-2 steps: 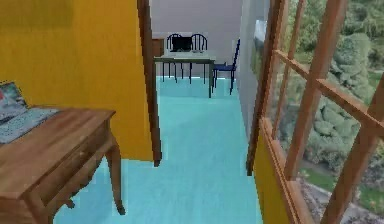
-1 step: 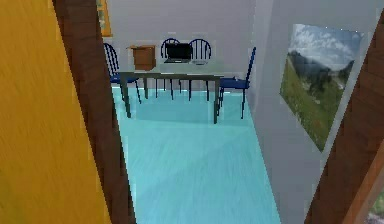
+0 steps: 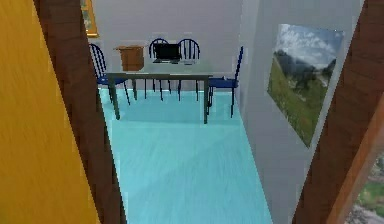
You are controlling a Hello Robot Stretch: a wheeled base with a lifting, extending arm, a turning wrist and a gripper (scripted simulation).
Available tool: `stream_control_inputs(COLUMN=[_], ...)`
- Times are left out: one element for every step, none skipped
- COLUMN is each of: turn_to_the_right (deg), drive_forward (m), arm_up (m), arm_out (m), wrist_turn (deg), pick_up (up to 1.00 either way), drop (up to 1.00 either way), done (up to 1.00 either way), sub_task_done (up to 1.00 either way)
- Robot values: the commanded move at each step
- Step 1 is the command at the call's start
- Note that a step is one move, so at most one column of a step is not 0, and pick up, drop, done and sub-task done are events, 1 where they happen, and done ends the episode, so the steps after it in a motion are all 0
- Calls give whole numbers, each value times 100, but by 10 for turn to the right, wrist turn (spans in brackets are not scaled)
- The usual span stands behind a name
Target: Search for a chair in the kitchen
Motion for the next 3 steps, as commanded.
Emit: stream_control_inputs(turn_to_the_right=[0, -210, 0], drive_forward=[80, 0, 45], arm_up=[0, 0, 0], arm_out=[0, 0, 0], wrist_turn=[0, 0, 0], pick_up=[0, 0, 0], drop=[0, 0, 0], done=[0, 0, 0], sub_task_done=[0, 0, 0])
